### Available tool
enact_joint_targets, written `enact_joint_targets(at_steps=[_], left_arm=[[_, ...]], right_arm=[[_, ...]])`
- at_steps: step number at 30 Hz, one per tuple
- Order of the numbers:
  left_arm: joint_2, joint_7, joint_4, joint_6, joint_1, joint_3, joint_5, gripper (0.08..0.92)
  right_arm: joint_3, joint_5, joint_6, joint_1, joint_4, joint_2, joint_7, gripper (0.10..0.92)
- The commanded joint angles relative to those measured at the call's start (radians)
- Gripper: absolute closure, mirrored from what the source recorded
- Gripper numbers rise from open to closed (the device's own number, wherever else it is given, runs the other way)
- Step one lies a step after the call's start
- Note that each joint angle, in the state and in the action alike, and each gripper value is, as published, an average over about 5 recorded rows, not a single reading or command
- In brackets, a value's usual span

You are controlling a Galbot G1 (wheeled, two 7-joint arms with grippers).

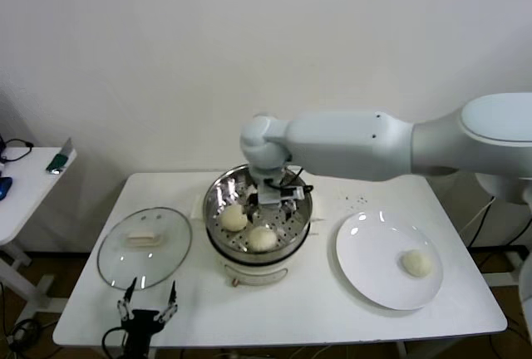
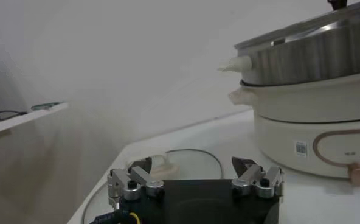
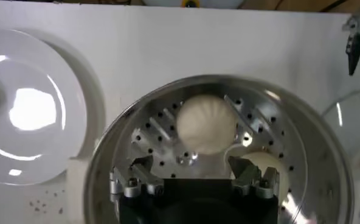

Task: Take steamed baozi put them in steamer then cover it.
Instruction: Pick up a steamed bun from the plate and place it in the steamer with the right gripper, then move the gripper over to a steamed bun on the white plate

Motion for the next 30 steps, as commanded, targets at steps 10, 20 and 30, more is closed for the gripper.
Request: enact_joint_targets(at_steps=[10, 20, 30], left_arm=[[0.013, 0.0, -0.012, -0.012, 0.018, 0.003, -0.006, 0.177], [0.014, 0.0, -0.024, -0.012, 0.027, -0.001, -0.009, 0.177], [0.01, -0.004, -0.028, -0.005, 0.037, -0.009, -0.003, 0.177]], right_arm=[[-0.286, 0.563, -0.58, 0.187, 0.013, -0.451, 0.135, 0.203], [-0.149, 0.442, -0.706, -0.04, 0.044, -0.71, 0.09, 0.203], [0.124, 0.203, -0.685, -0.403, -0.043, -0.788, 0.073, 0.203]])
